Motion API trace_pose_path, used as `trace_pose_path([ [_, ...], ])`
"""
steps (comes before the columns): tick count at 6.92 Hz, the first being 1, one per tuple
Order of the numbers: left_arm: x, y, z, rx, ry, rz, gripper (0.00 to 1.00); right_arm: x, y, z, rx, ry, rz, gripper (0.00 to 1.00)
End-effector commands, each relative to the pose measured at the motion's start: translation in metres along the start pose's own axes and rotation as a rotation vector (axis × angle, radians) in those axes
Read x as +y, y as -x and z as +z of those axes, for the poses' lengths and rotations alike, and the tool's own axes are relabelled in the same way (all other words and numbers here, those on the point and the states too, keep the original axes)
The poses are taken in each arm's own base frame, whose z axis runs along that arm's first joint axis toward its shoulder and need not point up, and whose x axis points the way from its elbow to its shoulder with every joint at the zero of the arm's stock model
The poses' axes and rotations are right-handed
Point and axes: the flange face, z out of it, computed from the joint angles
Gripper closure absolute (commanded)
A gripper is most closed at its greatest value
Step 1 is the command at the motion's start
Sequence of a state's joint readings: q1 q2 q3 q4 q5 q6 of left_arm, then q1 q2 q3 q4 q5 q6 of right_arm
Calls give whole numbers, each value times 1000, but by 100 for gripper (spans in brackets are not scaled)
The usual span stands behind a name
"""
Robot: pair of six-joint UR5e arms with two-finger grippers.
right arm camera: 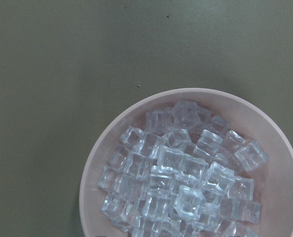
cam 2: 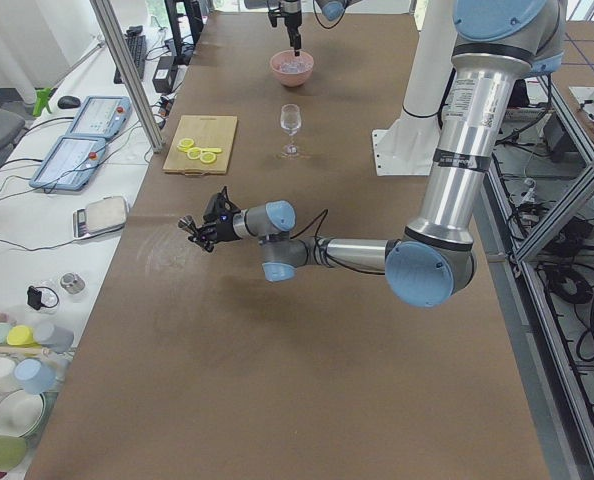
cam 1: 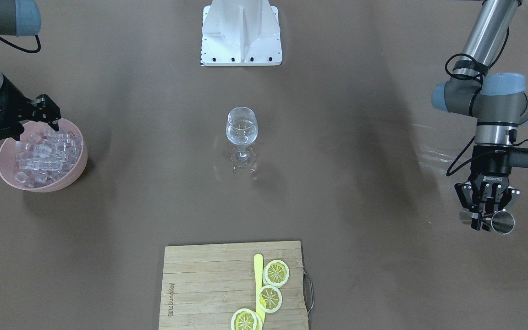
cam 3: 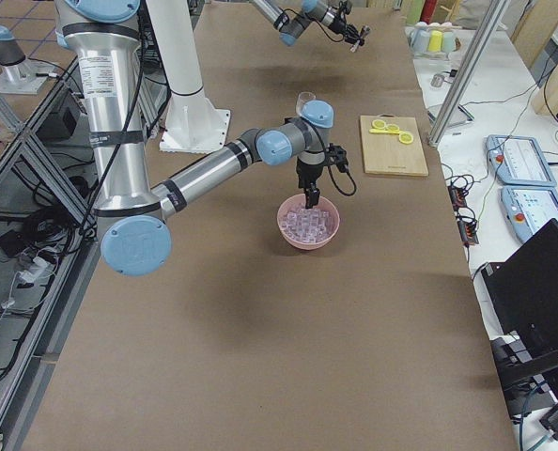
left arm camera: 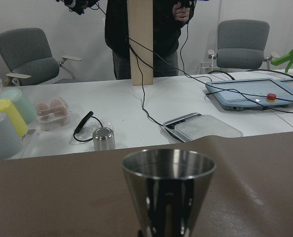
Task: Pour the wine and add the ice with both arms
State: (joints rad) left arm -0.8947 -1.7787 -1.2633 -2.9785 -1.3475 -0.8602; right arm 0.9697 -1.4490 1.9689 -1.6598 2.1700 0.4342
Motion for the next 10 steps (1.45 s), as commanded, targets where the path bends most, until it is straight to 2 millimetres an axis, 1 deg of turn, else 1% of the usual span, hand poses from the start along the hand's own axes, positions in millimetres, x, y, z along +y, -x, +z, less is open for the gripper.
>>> trace_pose_path([
  [1, 1, 1, -1, -1, -2, 0, 100, -28, -4, 27, 23, 38, 27, 21],
  [2, 1, 1, -1, -2, -3, 1, 100, -30, -14, 41, 31, 65, 51, 24],
  [3, 1, 1, 0, -4, -1, 0, 100, -30, -16, 47, 21, 82, 60, 24],
  [4, 0, -2, 2, -4, 3, 1, 100, -25, -25, 54, 29, 98, 74, 33],
  [5, -2, -5, 3, -3, 2, 0, 100, -22, -27, 55, 20, 107, 79, 53],
  [6, -3, -5, 4, -5, 2, -1, 100, -20, -29, 58, 10, 118, 85, 83],
  [7, -7, -7, 5, -4, -3, -2, 100, -19, -31, 63, 12, 127, 90, 85],
  [8, -13, -8, 7, -7, -8, -6, 100, -19, -33, 65, 9, 134, 94, 84],
  [9, -16, -9, 9, -10, -11, -7, 100, -19, -31, 63, 3, 132, 95, 95],
  [10, -16, -9, 9, -11, -10, -5, 100, -22, -28, 57, -17, 127, 95, 100],
])
